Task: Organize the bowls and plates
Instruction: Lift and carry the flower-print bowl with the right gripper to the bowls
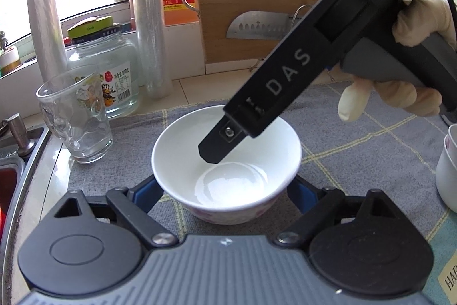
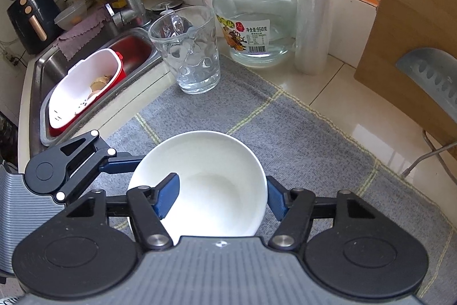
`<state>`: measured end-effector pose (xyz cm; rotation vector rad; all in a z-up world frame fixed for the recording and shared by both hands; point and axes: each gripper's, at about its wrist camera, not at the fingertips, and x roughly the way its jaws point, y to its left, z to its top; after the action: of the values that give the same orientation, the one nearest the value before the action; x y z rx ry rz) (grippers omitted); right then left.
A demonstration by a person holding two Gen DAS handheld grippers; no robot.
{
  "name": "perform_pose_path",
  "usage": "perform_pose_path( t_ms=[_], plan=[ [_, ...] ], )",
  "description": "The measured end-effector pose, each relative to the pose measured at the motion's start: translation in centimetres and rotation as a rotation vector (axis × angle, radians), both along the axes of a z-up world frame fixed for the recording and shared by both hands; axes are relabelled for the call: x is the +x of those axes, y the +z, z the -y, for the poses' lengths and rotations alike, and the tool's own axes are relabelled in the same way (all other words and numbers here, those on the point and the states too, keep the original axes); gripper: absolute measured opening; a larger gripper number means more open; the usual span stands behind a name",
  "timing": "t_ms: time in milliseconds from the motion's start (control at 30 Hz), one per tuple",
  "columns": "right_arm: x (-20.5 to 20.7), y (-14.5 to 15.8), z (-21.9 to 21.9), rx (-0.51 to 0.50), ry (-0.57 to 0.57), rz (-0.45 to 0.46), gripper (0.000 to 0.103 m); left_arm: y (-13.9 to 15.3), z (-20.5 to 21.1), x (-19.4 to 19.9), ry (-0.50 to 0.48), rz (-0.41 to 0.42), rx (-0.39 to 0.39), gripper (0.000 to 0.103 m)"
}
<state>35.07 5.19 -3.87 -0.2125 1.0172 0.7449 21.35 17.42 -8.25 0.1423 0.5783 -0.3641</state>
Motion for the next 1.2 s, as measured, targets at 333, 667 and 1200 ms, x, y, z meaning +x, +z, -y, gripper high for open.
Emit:
perform_pose_path(
  t_ms=[333,667,1200],
  plan=[
    [-1.8,1.4,1.0,0.026,0.000,0.004,0.070,1.5,0.5,-1.5,-0.022,-0.002,0.032,0.092],
    [-5.6,4.0,3.1,0.069,-0.005,0.024,0.070,4.0,1.6,-4.6,-0.057,0.006,0.045,0.092],
    [-11.7,6.7,7.7,0.104,-0.041,0.029,0.070,6.5,4.9,-10.1,-0.123,0.022,0.054,0.093]
  ],
)
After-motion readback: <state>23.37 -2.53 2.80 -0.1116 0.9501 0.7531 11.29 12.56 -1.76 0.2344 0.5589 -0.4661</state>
